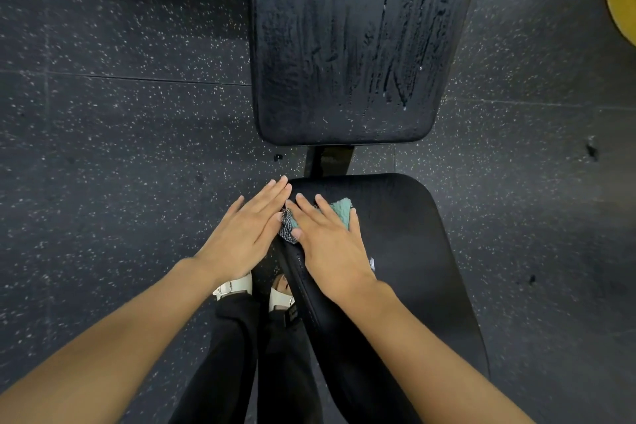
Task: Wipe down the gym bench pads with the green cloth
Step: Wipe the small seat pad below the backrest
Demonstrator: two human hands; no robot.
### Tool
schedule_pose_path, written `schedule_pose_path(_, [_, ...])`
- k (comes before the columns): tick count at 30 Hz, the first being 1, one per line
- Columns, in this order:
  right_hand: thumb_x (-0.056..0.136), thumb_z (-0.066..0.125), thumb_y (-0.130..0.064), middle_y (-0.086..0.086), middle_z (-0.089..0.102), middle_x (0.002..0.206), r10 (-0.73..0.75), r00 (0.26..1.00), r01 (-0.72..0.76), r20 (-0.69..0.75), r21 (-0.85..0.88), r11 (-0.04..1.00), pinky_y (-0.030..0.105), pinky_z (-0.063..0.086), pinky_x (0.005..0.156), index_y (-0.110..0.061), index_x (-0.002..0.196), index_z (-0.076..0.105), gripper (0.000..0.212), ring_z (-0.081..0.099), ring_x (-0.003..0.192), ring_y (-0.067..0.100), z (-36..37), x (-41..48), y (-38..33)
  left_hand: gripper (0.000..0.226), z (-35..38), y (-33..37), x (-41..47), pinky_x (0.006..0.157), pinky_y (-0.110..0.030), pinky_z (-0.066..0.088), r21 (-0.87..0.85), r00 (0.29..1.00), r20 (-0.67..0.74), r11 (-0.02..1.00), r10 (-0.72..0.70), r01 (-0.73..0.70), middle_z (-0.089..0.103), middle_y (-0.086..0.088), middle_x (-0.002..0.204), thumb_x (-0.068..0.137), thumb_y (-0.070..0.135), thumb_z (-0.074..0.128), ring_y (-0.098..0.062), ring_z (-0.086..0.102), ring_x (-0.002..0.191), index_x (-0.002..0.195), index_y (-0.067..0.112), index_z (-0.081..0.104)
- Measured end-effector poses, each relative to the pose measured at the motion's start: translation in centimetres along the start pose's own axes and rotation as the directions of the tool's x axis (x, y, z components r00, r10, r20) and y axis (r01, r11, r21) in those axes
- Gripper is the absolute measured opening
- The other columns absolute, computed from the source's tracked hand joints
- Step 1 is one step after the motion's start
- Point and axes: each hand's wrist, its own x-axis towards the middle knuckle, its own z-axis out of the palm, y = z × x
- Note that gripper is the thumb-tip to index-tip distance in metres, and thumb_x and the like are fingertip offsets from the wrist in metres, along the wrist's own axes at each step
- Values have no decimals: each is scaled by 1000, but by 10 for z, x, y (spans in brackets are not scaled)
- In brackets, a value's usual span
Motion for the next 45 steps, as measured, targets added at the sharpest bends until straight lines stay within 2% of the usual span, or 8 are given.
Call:
schedule_pose_path(5, [105,13,-36,-15,9,163,-18,1000,19,-19,35,999,47,-9,119,-32,155,15,51,-3,151,9,6,-30,3,78,-2,4,-1,119,-28,-4,58,1000,13,998,9,-9,-6,23,162,87,60,-2,10,-11,146,158,29,7])
schedule_pose_path(10, [93,28,-35,-16,54,141,10,993,-20,-117,-81,997,46,42,102,-33,136,55,51,49,133,10,18,-73,6,82,-1,10,-2,121,-33,-2,92,1000,6,996,-7,7,-7,20,163,85,61,-5,6,-11,147,158,26,5])
schedule_pose_path(15, [90,32,-34,-16,58,136,2,992,-16,-126,-109,994,45,42,97,-33,132,59,50,54,128,10,20,-83,6,81,-1,13,-5,120,-33,-4,121,1000,20,993,4,-6,-10,20,162,84,60,-6,7,-14,146,158,26,3])
schedule_pose_path(22, [104,9,-38,-16,5,163,-13,1000,13,-6,66,998,47,-13,117,-34,155,12,51,-10,150,8,7,-39,4,79,1,9,-5,119,-32,-5,138,1000,25,990,17,-21,-10,19,163,85,59,-6,6,-15,147,158,27,2])
schedule_pose_path(31, [108,21,-31,-17,4,163,5,1000,-5,-6,53,999,47,-12,118,-34,155,11,49,-9,150,8,4,-22,5,78,3,6,-6,118,-30,-6,132,1000,6,991,24,-25,-8,21,162,87,59,-4,10,-15,145,158,27,5])
schedule_pose_path(37, [85,-9,-47,-20,11,161,-55,997,59,-47,78,995,40,-12,118,-37,154,17,75,-2,150,4,8,-77,11,79,7,16,-12,118,-30,-7,143,1000,-12,990,20,-18,-8,20,162,87,59,-4,9,-16,145,158,25,4])
schedule_pose_path(41, [94,27,-38,-18,45,147,-65,990,59,-125,-48,997,43,31,115,-35,141,47,52,38,140,7,16,-119,15,78,12,24,-17,120,-31,-7,138,999,-24,990,24,-21,-7,20,162,88,59,-4,9,-17,145,158,26,5])
schedule_pose_path(45, [91,32,-36,-17,52,142,-73,988,63,-133,-74,995,44,40,106,-35,137,52,50,47,134,8,18,-122,17,77,16,31,-20,120,-31,-8,121,999,-42,993,17,-12,-7,20,162,88,59,-3,8,-16,146,158,27,5])
